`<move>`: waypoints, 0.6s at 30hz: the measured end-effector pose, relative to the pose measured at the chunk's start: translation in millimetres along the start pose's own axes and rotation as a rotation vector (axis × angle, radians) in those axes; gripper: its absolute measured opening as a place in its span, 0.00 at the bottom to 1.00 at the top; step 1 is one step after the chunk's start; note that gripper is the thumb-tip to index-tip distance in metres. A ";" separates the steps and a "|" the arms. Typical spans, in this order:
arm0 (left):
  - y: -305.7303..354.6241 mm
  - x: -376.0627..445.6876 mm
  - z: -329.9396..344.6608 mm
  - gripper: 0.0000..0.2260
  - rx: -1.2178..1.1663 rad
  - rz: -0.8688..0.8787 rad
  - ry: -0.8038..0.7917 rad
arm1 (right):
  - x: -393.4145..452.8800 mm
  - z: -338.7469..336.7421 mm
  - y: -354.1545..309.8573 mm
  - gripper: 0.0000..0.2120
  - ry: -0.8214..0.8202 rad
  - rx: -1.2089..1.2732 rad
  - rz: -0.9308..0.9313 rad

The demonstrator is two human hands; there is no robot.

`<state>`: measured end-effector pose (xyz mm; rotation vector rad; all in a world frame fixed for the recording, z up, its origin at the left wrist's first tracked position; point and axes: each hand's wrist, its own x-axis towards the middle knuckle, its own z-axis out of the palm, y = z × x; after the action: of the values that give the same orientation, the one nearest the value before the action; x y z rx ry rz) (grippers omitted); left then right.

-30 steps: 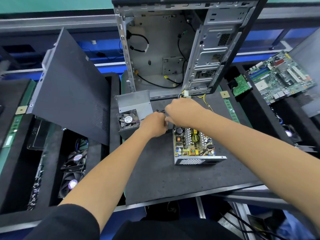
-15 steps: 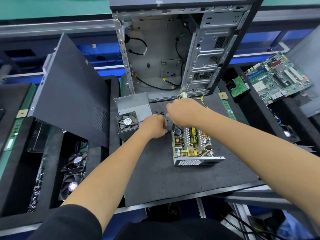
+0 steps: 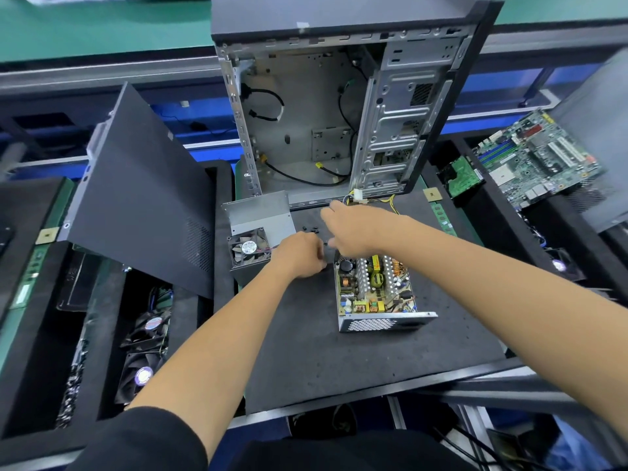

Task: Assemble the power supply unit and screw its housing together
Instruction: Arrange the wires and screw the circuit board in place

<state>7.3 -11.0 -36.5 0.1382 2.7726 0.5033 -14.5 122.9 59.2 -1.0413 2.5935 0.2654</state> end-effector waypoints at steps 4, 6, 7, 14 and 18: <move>-0.2 -0.1 0.9 0.04 -0.012 -0.016 -0.002 | 1.9 -1.1 -6.8 0.07 0.057 -0.016 -0.049; -0.4 -0.6 0.7 0.03 0.001 -0.019 -0.006 | 5.0 0.6 -6.7 0.03 0.127 -0.086 -0.021; -0.3 -0.7 0.9 0.02 0.006 -0.018 -0.007 | 6.2 2.4 -5.9 0.03 0.150 -0.124 -0.013; -1.3 0.7 3.7 0.05 0.047 -0.009 0.017 | 4.0 6.0 -5.6 0.13 0.128 -0.127 0.060; -1.8 1.0 5.9 0.04 0.069 -0.002 0.023 | 1.2 4.0 -7.7 0.12 0.032 0.000 -0.020</move>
<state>8.3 -10.6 -42.7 0.1465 2.8136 0.4113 -9.0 117.9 54.7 -1.0793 2.6103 0.2456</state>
